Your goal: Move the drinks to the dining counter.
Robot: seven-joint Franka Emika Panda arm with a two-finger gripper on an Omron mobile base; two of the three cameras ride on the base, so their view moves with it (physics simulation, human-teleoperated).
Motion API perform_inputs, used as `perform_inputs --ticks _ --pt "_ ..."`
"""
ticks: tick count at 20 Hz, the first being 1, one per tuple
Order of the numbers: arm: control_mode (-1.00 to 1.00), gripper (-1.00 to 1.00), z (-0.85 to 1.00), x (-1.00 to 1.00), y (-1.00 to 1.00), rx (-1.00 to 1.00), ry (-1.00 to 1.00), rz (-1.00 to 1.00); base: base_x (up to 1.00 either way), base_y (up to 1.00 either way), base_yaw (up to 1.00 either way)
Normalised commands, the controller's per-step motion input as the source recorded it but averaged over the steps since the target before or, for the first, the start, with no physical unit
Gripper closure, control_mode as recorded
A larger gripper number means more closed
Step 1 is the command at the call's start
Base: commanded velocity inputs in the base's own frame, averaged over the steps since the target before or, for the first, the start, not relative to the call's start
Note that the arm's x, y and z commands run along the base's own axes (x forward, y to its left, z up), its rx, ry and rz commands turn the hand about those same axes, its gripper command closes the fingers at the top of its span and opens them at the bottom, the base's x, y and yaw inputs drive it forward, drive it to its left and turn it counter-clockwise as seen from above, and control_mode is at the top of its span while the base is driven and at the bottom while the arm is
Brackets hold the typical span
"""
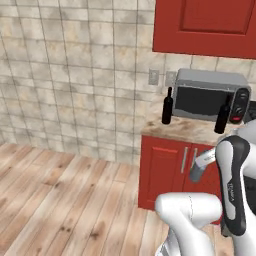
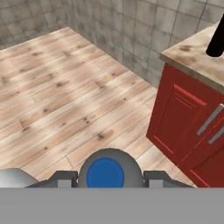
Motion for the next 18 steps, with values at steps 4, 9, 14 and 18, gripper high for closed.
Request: perform_inputs --ticks 4,9,14,18 --pt "1.00 1.00 0.00 0.00 0.00 0.00 0.00 0.00 -0.13 0.00 0.60" --pt "1.00 1.00 0.00 0.00 0.00 0.00 0.00 0.00 -0.08 0.00 0.63" --pt "1.00 1.00 0.00 0.00 0.00 0.00 0.00 0.00 -0.09 0.04 0.67" --pt "1.00 1.00 0.00 0.00 0.00 0.00 0.00 0.00 -0.13 0.05 0.68"
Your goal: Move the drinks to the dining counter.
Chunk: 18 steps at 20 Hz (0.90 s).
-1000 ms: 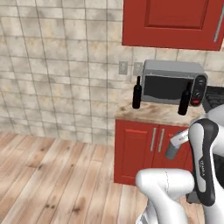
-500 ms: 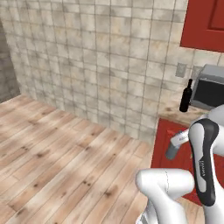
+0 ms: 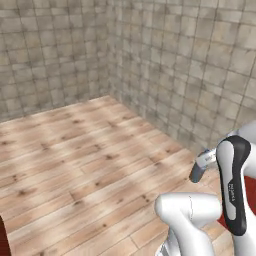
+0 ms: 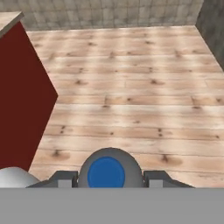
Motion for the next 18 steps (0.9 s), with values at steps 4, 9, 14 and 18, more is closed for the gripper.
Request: perform_inputs --ticks 4,9,14,18 --pt "1.00 1.00 0.00 0.00 0.00 0.00 0.00 0.00 -0.17 0.11 0.66" --pt "1.00 1.00 0.00 0.00 0.00 0.00 0.00 0.00 -0.21 0.03 0.61" --pt "1.00 1.00 0.00 0.00 0.00 0.00 0.00 0.00 -0.13 0.00 0.57" --pt "1.00 1.00 0.00 0.00 0.00 0.00 0.00 0.00 -0.08 0.06 0.55"
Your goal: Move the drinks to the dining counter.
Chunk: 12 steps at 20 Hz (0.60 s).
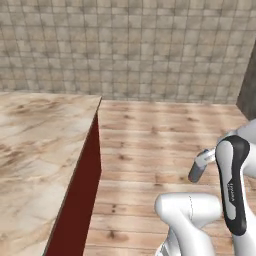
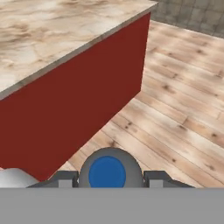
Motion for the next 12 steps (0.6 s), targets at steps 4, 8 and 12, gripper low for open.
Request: perform_inputs --ticks 4,8,12 --pt "1.00 1.00 0.00 0.00 0.00 0.00 0.00 0.00 -0.06 0.11 0.54" --pt "1.00 1.00 0.00 0.00 0.00 0.00 0.00 0.00 -0.01 0.15 0.53" --pt "1.00 1.00 0.00 0.00 0.00 0.00 0.00 0.00 0.00 0.27 0.50"
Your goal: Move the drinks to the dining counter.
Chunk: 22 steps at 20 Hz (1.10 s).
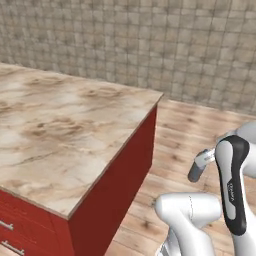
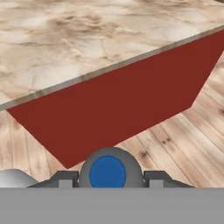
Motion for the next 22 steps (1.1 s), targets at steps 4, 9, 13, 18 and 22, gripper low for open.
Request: perform_inputs --ticks 4,9,13,18,22 --pt "1.00 1.00 0.00 0.00 0.00 0.00 0.00 0.00 0.00 0.29 0.49" --pt "1.00 1.00 0.00 0.00 0.00 0.00 0.00 0.00 0.06 0.16 0.48" --pt "1.00 1.00 0.00 0.00 0.00 0.00 0.00 0.00 0.23 0.02 0.47" --pt "1.00 1.00 0.00 0.00 0.00 0.00 0.00 0.00 0.31 0.00 0.42" --pt "1.00 1.00 0.00 0.00 0.00 0.00 0.00 0.00 0.48 -0.11 0.30"
